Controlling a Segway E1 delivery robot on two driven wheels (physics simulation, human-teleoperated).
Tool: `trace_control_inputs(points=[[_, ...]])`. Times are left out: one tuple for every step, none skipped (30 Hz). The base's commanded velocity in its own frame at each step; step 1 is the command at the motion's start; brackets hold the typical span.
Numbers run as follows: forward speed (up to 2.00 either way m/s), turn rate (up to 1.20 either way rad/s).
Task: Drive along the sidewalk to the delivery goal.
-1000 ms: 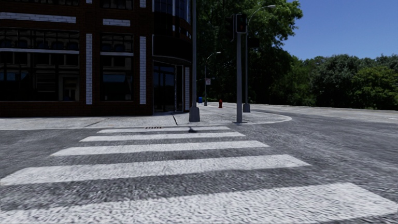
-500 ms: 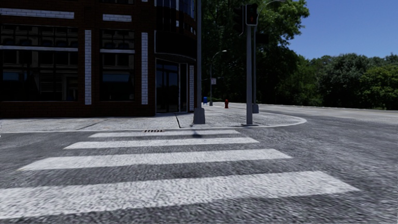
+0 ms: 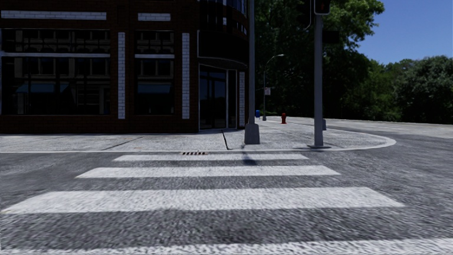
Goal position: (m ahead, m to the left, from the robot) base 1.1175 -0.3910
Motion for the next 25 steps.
trace_control_inputs(points=[[0.00, 0.00], [0.00, 0.00], [0.00, 0.00], [0.00, 0.00], [0.00, 0.00], [0.00, 0.00], [0.00, 0.00], [0.00, 0.00], [0.00, 0.00], [0.00, 0.00], [0.00, 0.00], [0.00, 0.00], [0.00, 0.00], [0.00, 0.00], [0.00, 0.00], [0.00, 0.00], [0.00, 0.00], [0.00, 0.00], [0.00, 0.00], [0.00, 0.00], [0.00, 0.00], [0.00, 0.00], [0.00, 0.00], [0.00, 0.00], [0.00, 0.00]])
